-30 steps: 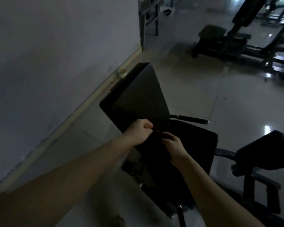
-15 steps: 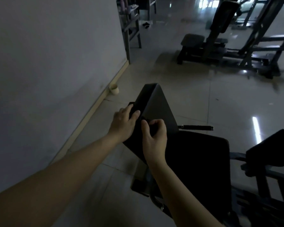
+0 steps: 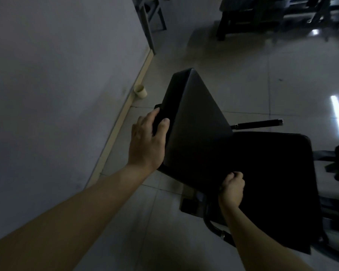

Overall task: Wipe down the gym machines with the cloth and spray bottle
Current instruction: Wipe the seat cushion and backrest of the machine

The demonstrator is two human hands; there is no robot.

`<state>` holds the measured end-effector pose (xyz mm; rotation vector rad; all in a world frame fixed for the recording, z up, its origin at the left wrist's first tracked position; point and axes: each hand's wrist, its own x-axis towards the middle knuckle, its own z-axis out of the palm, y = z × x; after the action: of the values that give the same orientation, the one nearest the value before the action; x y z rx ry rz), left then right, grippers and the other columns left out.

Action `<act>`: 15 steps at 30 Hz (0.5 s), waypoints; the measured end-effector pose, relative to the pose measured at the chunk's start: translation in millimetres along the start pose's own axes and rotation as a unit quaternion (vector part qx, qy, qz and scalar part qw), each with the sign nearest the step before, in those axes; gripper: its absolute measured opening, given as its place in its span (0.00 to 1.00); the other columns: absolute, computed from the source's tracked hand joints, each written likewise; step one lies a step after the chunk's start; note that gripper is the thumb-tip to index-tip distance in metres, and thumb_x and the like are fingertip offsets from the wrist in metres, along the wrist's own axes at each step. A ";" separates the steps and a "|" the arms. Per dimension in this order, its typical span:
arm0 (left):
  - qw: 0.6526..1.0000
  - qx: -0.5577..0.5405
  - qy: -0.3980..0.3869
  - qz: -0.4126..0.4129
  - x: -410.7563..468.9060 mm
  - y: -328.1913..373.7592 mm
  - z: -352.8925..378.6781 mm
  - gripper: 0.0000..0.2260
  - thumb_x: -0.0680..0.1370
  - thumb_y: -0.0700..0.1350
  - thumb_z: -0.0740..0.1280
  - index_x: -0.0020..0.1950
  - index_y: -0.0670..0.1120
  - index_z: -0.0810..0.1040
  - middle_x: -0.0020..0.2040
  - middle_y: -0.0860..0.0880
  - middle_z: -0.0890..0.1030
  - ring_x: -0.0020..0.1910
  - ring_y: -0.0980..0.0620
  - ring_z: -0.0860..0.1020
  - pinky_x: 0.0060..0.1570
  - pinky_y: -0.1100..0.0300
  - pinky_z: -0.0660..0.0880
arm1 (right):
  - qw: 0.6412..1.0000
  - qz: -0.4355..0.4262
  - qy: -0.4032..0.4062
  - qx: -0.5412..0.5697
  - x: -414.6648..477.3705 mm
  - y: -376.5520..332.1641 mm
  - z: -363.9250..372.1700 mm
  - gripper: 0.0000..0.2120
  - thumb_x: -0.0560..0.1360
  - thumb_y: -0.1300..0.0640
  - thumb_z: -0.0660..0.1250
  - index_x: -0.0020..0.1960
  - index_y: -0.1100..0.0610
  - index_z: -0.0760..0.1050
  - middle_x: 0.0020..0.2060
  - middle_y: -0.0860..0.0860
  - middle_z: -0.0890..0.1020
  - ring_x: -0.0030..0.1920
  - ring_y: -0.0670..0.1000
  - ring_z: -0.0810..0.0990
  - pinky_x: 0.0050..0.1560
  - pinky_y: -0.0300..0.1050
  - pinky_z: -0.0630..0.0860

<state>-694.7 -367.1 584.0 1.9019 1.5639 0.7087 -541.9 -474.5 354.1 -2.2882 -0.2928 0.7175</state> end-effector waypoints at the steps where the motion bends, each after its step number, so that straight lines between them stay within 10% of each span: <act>1: 1.000 -0.001 -0.001 -0.001 -0.5 0.9 0.1 0.30 0.77 0.67 0.53 0.77 0.57 0.67 0.68 0.53 0.72 0.68 0.52 0.70 0.68 0.45 0.70 | 0.999 0.035 -0.002 0.005 2.2 4.3 2.3 0.16 0.85 0.50 0.51 0.64 0.58 0.68 0.57 0.61 0.75 0.48 0.62 0.77 0.48 0.56 0.76; 6: 1.000 0.008 -0.003 0.001 -0.2 1.1 -1.7 0.29 0.78 0.66 0.53 0.77 0.57 0.67 0.67 0.53 0.72 0.67 0.52 0.70 0.69 0.45 0.69 | 0.986 0.148 -0.014 0.070 -23.1 -42.1 -11.3 0.19 0.84 0.49 0.55 0.71 0.57 0.63 0.66 0.64 0.69 0.57 0.66 0.76 0.51 0.56 0.72; 10: 1.000 0.019 -0.002 0.006 -0.1 6.8 -1.7 0.28 0.79 0.64 0.53 0.77 0.55 0.66 0.71 0.50 0.71 0.69 0.49 0.68 0.69 0.49 0.66 | 0.987 -0.040 -0.059 0.147 -84.3 -114.7 -44.3 0.14 0.81 0.47 0.61 0.63 0.53 0.70 0.59 0.56 0.75 0.49 0.53 0.77 0.47 0.45 0.71; 15: 0.998 -0.020 -0.041 0.040 -11.3 3.6 -9.0 0.24 0.77 0.64 0.52 0.72 0.60 0.69 0.73 0.45 0.72 0.73 0.43 0.68 0.73 0.41 0.65 | 0.904 -0.326 -0.108 0.255 -161.0 -196.7 -83.0 0.07 0.79 0.47 0.65 0.54 0.49 0.72 0.51 0.45 0.73 0.45 0.40 0.77 0.41 0.31 0.74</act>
<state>-700.7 -377.9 592.3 1.9483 1.4186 0.6825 -627.2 -443.4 605.7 -1.4751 -0.8218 0.5963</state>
